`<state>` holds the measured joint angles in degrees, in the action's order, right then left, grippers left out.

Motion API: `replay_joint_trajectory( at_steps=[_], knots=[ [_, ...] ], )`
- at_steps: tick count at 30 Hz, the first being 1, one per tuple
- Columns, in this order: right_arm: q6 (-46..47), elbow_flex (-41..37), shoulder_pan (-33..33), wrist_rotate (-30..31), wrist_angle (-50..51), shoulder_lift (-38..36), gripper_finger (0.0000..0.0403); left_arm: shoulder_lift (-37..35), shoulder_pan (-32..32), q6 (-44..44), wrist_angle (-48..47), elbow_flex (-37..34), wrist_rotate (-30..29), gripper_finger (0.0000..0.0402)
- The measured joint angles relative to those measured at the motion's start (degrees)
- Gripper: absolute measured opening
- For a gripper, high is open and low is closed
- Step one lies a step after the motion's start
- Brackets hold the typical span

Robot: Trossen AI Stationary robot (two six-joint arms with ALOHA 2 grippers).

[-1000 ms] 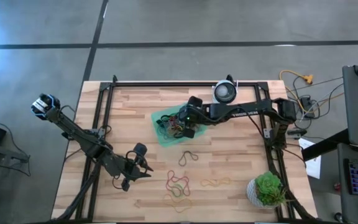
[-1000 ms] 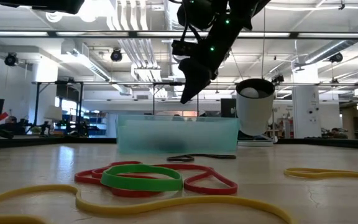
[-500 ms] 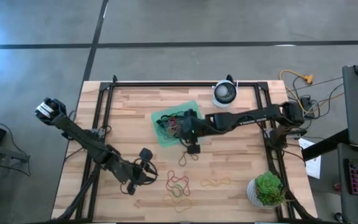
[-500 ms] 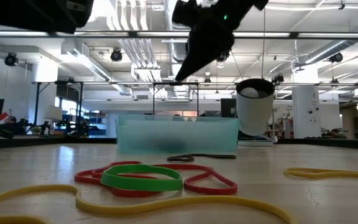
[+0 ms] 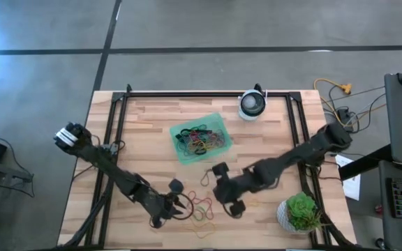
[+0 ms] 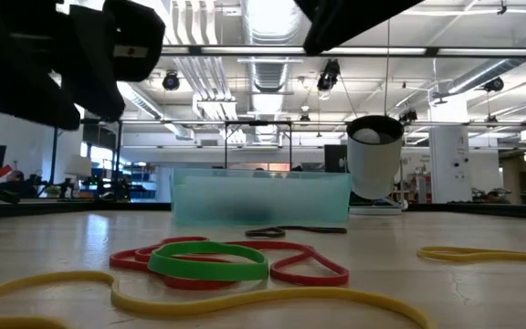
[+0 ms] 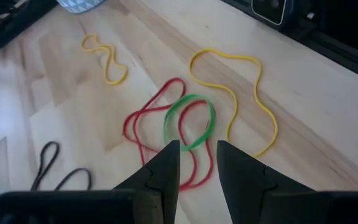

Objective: Pick and place rubber bands into bin
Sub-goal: Put the green rubber band into the green bin

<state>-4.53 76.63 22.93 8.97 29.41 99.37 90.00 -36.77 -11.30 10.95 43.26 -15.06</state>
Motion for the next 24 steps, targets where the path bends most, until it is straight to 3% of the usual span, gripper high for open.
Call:
replay_joint_trajectory(
  at_steps=[7,15,24],
  knots=[
    [4.04,-1.29,7.06,7.82,-0.26,0.00,0.0072,5.64,0.02,-0.08,2.00,2.91,1.45,0.0091],
    [5.48,-1.62,11.66,12.46,-2.46,0.00,0.0063,9.91,1.28,0.41,0.33,8.33,12.75,0.0091],
    [6.49,-1.98,13.46,12.69,-3.11,0.00,0.0059,13.17,4.81,0.37,-4.19,12.17,13.08,0.0091]
  ],
)
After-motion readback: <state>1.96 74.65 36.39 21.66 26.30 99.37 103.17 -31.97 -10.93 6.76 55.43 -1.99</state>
